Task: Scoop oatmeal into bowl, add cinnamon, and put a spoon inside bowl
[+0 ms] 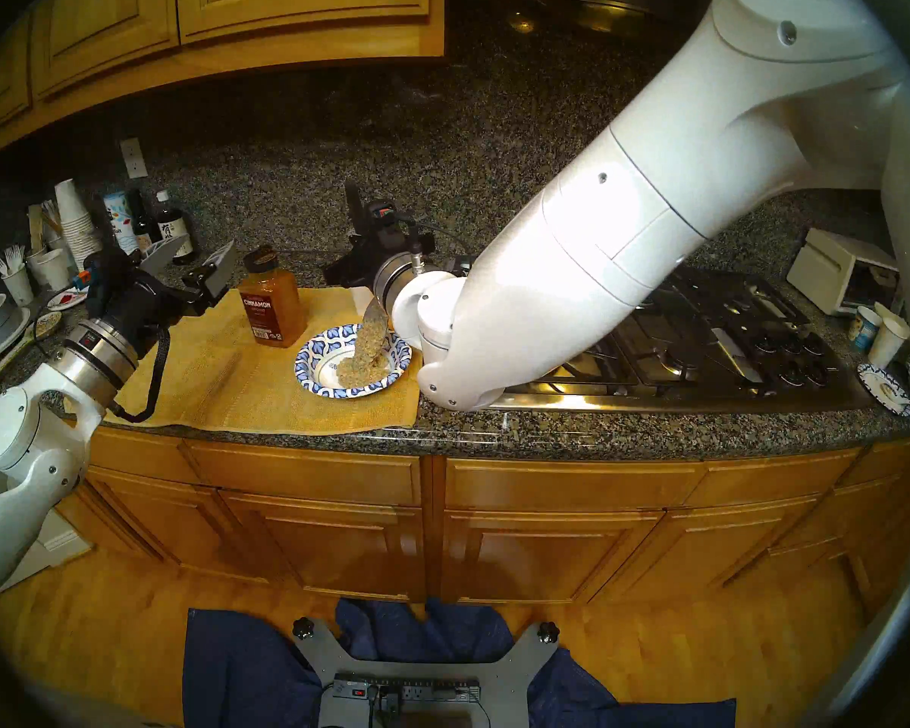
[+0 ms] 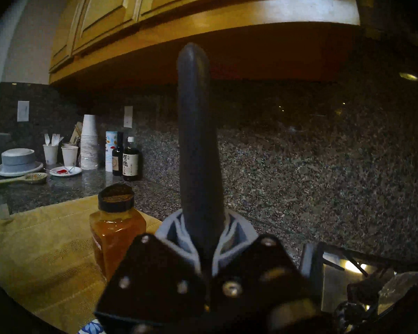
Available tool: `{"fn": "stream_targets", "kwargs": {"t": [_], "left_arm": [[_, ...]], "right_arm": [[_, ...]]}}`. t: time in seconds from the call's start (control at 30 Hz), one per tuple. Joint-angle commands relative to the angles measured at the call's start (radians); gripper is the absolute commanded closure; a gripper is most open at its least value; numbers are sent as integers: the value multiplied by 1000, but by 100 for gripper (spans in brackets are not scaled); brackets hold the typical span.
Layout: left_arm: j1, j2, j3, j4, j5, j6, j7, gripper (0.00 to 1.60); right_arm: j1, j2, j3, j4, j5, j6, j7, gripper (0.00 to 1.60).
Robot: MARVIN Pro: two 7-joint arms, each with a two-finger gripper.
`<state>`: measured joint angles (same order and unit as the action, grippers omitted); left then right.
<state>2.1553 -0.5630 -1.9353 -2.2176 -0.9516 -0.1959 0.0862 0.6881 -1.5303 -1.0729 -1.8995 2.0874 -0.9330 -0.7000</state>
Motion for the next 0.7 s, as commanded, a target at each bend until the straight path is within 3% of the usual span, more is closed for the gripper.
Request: {"fn": "stream_targets", "kwargs": {"t": [0.0,0.37,0.67], "left_arm": [[-18,0,-24,-12,2,-13,-2,0],[-18,0,-24,-12,2,-13,-2,0],[-17,0,-24,-12,2,-13,-2,0]], "right_arm": [[71,-71,-37,17,-96,-27,-39,160],[84,-170,-117,15,-267,-27,-114,160],[59,-252,-168,-3,-437,-27,-225,160]]}}
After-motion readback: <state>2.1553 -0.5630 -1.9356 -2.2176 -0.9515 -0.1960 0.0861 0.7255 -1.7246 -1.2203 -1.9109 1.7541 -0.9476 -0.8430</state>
